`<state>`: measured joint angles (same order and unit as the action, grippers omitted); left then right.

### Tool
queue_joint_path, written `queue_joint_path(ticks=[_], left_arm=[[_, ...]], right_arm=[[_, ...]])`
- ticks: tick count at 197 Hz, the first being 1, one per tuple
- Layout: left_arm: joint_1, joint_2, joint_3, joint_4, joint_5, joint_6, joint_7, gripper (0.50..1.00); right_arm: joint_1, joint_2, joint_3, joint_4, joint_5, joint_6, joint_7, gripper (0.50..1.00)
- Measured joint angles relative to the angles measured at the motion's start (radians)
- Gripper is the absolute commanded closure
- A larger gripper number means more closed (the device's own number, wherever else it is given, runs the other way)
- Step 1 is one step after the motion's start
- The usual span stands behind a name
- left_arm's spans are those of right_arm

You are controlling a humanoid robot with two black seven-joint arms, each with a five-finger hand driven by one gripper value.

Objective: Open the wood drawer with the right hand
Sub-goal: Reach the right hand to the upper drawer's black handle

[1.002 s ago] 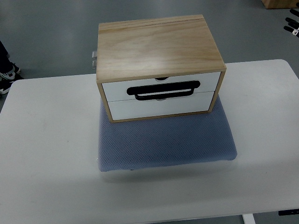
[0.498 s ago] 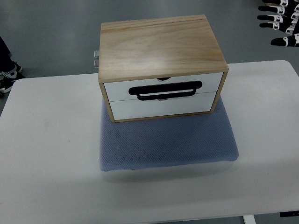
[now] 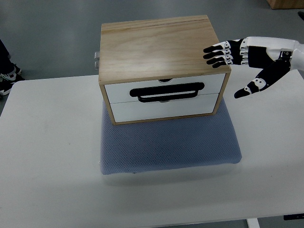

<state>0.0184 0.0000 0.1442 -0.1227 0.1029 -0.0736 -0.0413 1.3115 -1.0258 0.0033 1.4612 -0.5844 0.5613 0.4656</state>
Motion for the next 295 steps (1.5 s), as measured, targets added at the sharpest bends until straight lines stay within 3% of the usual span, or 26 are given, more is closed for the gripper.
queue_joint_path(ticks=[80, 295], left_arm=[[0.000, 0.000, 0.000, 0.000, 0.000, 0.000, 0.000, 0.500], [0.000, 0.000, 0.000, 0.000, 0.000, 0.000, 0.000, 0.500]], right_arm=[[0.110, 0.220, -0.146, -0.015, -0.070, -0.120, -0.039, 0.558], [0.108, 0.360, -0.225, -0.220, -0.147, -0.130, -0.042, 0.558]])
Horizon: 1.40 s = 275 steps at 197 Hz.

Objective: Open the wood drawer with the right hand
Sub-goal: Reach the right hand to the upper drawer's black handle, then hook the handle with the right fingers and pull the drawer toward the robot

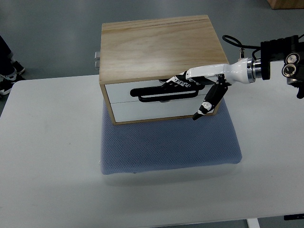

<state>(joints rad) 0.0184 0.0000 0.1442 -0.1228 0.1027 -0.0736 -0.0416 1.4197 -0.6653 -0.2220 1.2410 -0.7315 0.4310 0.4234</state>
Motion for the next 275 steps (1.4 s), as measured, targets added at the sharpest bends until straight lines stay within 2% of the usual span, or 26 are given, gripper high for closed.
queue_joint_path(ticks=[149, 191, 275], left_arm=[[0.000, 0.000, 0.000, 0.000, 0.000, 0.000, 0.000, 0.500], [0.000, 0.000, 0.000, 0.000, 0.000, 0.000, 0.000, 0.500], [0.000, 0.000, 0.000, 0.000, 0.000, 0.000, 0.000, 0.500]], right_arm=[[-0.031, 0.007, -0.002, 0.001, 0.011, 0.023, 0.000, 0.556], [-0.031, 0.003, -0.002, 0.014, 0.011, 0.060, 0.000, 0.556], [-0.035, -0.042, -0.035, 0.076, 0.011, 0.080, 0.001, 0.556]])
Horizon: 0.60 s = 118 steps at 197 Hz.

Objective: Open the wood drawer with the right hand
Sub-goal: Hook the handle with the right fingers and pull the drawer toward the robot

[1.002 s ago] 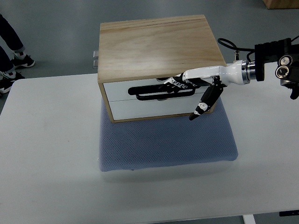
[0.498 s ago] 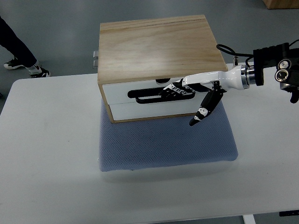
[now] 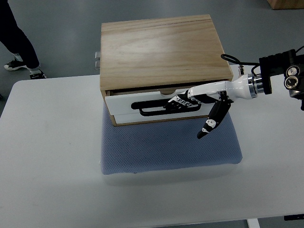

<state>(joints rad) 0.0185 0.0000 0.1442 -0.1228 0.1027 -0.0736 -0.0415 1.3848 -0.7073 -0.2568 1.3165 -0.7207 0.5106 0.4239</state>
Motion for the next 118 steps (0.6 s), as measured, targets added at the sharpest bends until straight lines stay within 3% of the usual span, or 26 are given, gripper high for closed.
queue_joint_path(ticks=[118], left_arm=[[0.000, 0.000, 0.000, 0.000, 0.000, 0.000, 0.000, 0.500]], right_arm=[[0.008, -0.078, -0.020, 0.118, 0.000, 0.001, -0.001, 0.556]])
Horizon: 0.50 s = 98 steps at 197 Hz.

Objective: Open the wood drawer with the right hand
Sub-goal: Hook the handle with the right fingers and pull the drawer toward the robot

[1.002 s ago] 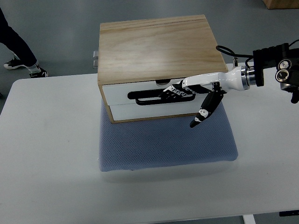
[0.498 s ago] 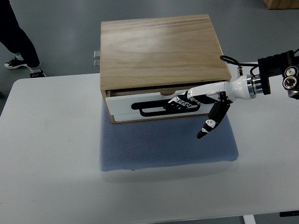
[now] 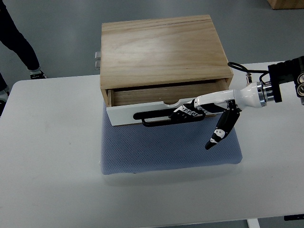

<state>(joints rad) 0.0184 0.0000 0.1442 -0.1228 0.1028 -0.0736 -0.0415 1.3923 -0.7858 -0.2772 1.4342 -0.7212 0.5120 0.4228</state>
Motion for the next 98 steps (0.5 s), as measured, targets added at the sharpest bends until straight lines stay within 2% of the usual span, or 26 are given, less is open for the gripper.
queue_joint_path(ticks=[98], left_arm=[[0.000, 0.000, 0.000, 0.000, 0.000, 0.000, 0.000, 0.500]], right_arm=[[0.007, -0.048, -0.022, 0.093, -0.001, -0.001, 0.000, 0.556]])
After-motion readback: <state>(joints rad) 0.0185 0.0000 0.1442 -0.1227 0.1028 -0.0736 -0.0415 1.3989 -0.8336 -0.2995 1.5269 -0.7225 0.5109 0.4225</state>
